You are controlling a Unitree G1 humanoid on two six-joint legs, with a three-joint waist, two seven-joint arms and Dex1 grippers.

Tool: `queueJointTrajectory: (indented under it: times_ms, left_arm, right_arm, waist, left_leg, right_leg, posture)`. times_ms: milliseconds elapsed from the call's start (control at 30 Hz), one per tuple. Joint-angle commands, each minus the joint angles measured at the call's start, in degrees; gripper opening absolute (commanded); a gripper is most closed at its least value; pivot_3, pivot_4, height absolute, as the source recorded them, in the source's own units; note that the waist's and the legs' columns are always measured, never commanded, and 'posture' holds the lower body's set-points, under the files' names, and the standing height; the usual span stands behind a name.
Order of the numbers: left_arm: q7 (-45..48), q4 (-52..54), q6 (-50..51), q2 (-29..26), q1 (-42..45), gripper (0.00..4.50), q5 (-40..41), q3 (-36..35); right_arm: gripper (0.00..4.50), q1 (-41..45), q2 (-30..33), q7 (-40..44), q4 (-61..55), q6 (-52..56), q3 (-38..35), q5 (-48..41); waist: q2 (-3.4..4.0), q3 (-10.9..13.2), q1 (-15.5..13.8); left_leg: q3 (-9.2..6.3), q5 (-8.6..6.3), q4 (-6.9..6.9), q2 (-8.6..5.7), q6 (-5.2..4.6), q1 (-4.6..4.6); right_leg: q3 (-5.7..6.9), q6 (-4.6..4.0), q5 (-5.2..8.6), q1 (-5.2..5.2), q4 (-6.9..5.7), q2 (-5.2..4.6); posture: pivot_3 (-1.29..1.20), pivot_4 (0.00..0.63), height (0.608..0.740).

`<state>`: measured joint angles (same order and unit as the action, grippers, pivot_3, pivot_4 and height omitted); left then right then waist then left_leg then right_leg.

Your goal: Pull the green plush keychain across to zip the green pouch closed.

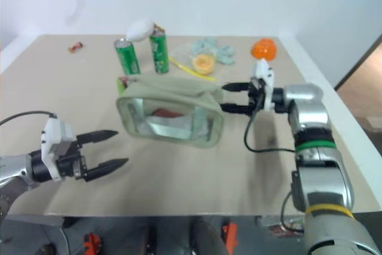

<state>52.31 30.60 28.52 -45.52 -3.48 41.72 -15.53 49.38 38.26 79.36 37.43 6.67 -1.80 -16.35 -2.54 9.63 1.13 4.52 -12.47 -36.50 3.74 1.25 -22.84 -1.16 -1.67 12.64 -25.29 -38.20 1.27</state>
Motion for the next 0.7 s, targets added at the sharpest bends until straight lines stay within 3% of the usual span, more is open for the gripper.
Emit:
queueJointTrajectory:
  times_ms: [33,333,500,700]
  left_arm:
    - [0.77,0.45,-1.12,-0.32,0.98,4.5,-0.42,-0.04]
    - [1.48,-0.64,-1.31,-0.04,1.79,4.5,-1.45,0.87]
    - [-0.64,-2.45,-2.5,1.95,2.9,4.5,-1.96,0.42]
    - [-3.93,-2.56,-2.66,4.64,4.32,4.5,-2.32,0.55]
  right_arm:
    - [4.05,-5.66,3.35,-7.4,-13.83,8.46,-6.8,-4.37]
    - [4.05,-23.18,2.77,-23.21,-44.34,28.23,-18.41,-17.91]
    - [4.05,-28.22,-0.5,-30.38,-58.73,33.86,-16.9,-24.07]
    - [4.05,-28.28,-4.41,-33.65,-58.44,30.04,-10.86,-20.65]
  waist:
    - [0.01,0.0,0.01]
    - [0.02,0.0,0.24]
    - [0.02,0.0,0.37]
    - [-0.01,-0.01,0.37]
  left_leg:
    - [0.01,0.0,0.0,-0.04,0.0,0.0]
    - [-0.01,0.0,-0.01,-0.08,0.0,0.1]
    - [0.0,0.0,0.0,0.0,0.0,0.21]
    - [0.01,0.01,-0.04,-0.02,0.0,0.21]
  right_leg:
    - [0.0,0.03,0.02,0.0,0.0,-0.03]
    - [-0.02,0.1,-0.01,0.05,-0.02,0.04]
    - [-0.05,0.09,-0.03,0.11,-0.03,0.2]
    - [-0.08,0.1,-0.07,0.13,-0.02,0.21]
  posture:
    - [0.0,0.15,0.74]
    - [0.0,0.15,0.74]
    - [0.0,0.15,0.74]
    - [0.0,0.15,0.74]
